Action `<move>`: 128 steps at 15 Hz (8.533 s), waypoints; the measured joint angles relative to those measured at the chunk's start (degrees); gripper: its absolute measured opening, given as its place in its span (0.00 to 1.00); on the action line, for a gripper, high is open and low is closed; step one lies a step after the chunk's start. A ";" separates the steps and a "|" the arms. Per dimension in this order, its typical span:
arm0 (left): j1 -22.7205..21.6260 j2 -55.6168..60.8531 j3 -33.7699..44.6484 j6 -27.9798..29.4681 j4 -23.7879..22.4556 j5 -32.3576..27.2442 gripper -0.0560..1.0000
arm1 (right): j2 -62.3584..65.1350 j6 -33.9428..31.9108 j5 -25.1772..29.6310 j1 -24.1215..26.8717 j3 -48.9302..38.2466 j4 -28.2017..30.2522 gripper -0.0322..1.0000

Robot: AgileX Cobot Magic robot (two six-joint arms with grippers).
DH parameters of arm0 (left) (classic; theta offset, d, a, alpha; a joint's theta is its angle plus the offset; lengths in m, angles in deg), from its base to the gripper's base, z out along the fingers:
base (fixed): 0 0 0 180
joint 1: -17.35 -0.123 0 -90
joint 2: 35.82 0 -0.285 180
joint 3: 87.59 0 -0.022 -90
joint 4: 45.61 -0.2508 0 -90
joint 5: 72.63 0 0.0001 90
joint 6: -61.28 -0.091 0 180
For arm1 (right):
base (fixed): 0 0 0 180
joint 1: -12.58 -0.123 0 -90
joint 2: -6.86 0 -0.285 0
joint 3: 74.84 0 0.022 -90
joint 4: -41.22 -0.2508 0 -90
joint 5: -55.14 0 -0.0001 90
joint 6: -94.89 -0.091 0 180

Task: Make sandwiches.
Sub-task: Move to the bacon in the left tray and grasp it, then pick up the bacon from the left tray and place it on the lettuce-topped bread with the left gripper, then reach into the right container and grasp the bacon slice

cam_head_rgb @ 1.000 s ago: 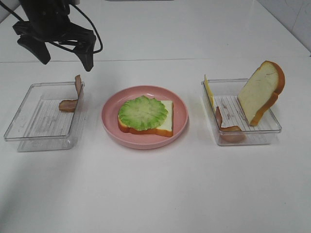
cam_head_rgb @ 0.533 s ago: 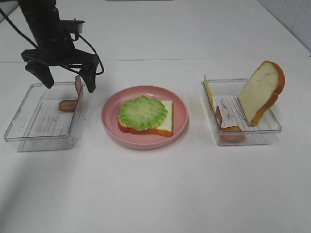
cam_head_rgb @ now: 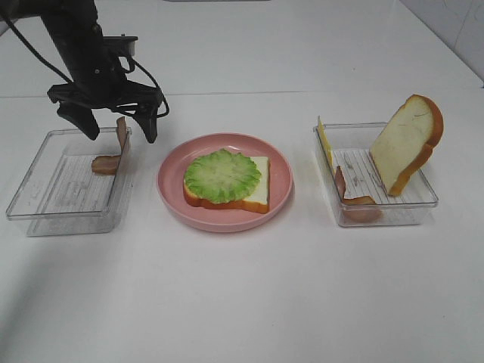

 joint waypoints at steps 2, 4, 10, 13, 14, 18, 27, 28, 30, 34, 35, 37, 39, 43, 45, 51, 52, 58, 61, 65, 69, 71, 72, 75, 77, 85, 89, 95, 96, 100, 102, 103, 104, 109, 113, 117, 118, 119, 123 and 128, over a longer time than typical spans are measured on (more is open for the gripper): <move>0.00 0.00 0.00 0.00 0.00 0.00 0.85 | 0.00 0.00 0.00 0.00 0.00 0.00 0.85; 0.00 0.00 0.00 0.00 0.00 0.00 0.78 | 0.00 0.00 0.00 0.00 0.00 0.00 0.85; 0.00 0.00 0.00 0.11 0.23 1.55 0.33 | 0.00 0.00 0.00 0.00 0.00 0.00 0.85; 0.00 0.00 0.00 0.11 0.23 1.78 0.11 | 0.00 0.00 0.00 0.00 0.00 0.00 0.85; 0.00 0.00 0.00 0.11 0.23 1.78 0.06 | 0.00 0.00 0.00 0.00 0.00 0.00 0.85; 0.00 0.63 0.00 -0.52 0.29 0.74 0.05 | 0.00 0.00 0.00 0.00 0.00 0.00 0.85; 6.76 14.04 0.00 -2.86 8.31 -1.66 0.05 | 0.00 0.00 0.00 0.00 0.00 0.00 0.85; 8.94 14.04 0.00 -3.04 9.28 -0.52 0.05 | 0.00 0.00 0.00 0.00 0.00 0.00 0.85; 13.35 14.04 0.00 -3.50 11.75 4.30 0.05 | 0.00 0.00 0.00 0.00 0.00 0.00 0.85; 16.79 12.55 0.00 -3.50 15.87 8.88 0.05 | 0.00 0.00 0.00 0.00 0.00 0.00 0.85; 16.79 12.09 0.00 -3.50 16.73 9.00 0.05 | 0.00 0.00 0.00 0.00 0.00 0.00 0.85; 16.96 10.49 0.00 -3.50 18.45 9.40 0.05 | 0.00 0.00 0.00 0.00 0.00 0.00 0.85; 17.02 9.00 0.00 -3.50 20.00 9.91 0.05 | 0.00 0.00 0.00 0.00 0.00 0.00 0.85; 17.07 5.10 0.00 -4.53 23.38 9.91 0.05 | 0.00 0.00 0.00 0.00 0.00 -0.06 0.85; 17.07 3.95 0.00 -4.64 22.69 9.63 0.05 | 0.00 0.00 0.00 0.00 0.00 -0.06 0.85; 16.33 3.09 0.00 -2.75 12.26 7.91 0.05 | 0.00 0.00 0.00 0.00 0.00 -0.06 0.85; 16.33 3.04 0.00 -2.18 10.37 7.22 0.05 | 0.00 0.00 0.00 0.00 0.00 -0.06 0.85; 16.33 2.46 0.00 0.11 1.49 5.44 0.05 | 0.00 0.00 0.00 0.00 0.00 -0.06 0.85; 16.33 1.03 0.00 0.17 1.09 4.58 0.05 | 0.00 0.00 0.00 0.00 0.00 -0.06 0.85; 16.33 0.69 0.00 0.17 -0.29 4.47 0.05 | 0.00 0.00 0.00 0.00 0.00 -0.06 0.85; 16.33 0.69 0.00 0.17 -1.43 4.58 0.05 | 0.00 0.00 0.00 0.00 0.00 -0.06 0.85; 16.33 0.69 0.00 0.17 -2.06 4.58 0.06 | 0.00 0.00 0.00 0.00 0.00 -0.06 0.85; 16.33 0.69 0.00 0.17 -3.04 4.58 0.14 | 0.00 0.00 0.00 0.00 0.00 -0.06 0.85; 16.33 0.69 0.00 0.17 -3.27 4.70 0.52 | 0.00 0.00 0.00 0.00 0.00 -0.06 0.85; 16.33 0.69 0.00 0.17 -3.32 4.13 0.81 | 0.00 0.00 0.00 0.00 0.00 -0.06 0.85; 10.71 10.08 -0.52 -1.26 -8.08 -4.64 0.93 | 0.00 0.00 0.00 0.00 0.00 -0.06 0.85; -3.15 13.18 -0.52 -2.98 -8.65 -4.93 0.93 | 0.00 0.00 0.00 0.00 0.00 -0.06 0.85; -15.36 23.61 13.46 -6.53 -2.69 -4.93 0.88 | 0.00 0.00 0.00 0.00 0.00 -0.06 0.85; -15.30 28.02 19.88 -7.10 -2.69 -4.64 0.88 | 0.00 0.00 0.00 0.00 0.00 -0.06 0.85; -15.18 50.88 45.44 -8.25 -2.86 4.53 0.88 | 0.00 0.00 0.00 0.00 0.00 -0.06 0.85; -15.18 66.41 58.67 -8.65 -3.04 8.08 0.88 | 0.00 0.00 0.00 0.00 0.00 -0.06 0.85; -15.18 74.31 63.66 -8.71 -3.04 8.82 0.88 | 0.00 0.00 0.00 0.00 0.00 -0.06 0.85; -15.18 81.42 68.01 -8.82 -3.27 9.11 0.88 | 0.00 0.00 0.00 0.00 0.00 -0.06 0.85; -15.18 117.69 82.56 -8.94 -5.27 9.17 0.88 | 0.00 0.00 0.00 0.00 0.00 -0.06 0.85; -15.18 132.18 82.62 -9.05 -6.19 8.08 0.88 | 0.00 0.00 0.00 0.00 0.00 -0.06 0.85; -15.18 134.24 83.65 -9.05 -6.19 1.89 0.88 | 0.00 0.00 0.00 0.00 0.00 -0.06 0.85; -15.18 134.24 84.11 -8.88 -6.30 2.12 0.88 | 0.00 0.00 0.00 0.00 0.00 -0.06 0.85; -15.18 134.24 84.22 -8.31 -6.65 2.12 0.88 | 0.00 0.00 0.00 0.00 0.00 -0.06 0.85; -15.18 134.24 84.22 -7.79 -7.10 2.18 0.88 | 0.00 0.00 0.00 0.00 0.00 -0.06 0.85; -15.18 134.24 84.22 -7.79 -7.10 2.18 0.88 | 0.00 0.00 0.00 0.00 0.00 -0.06 0.85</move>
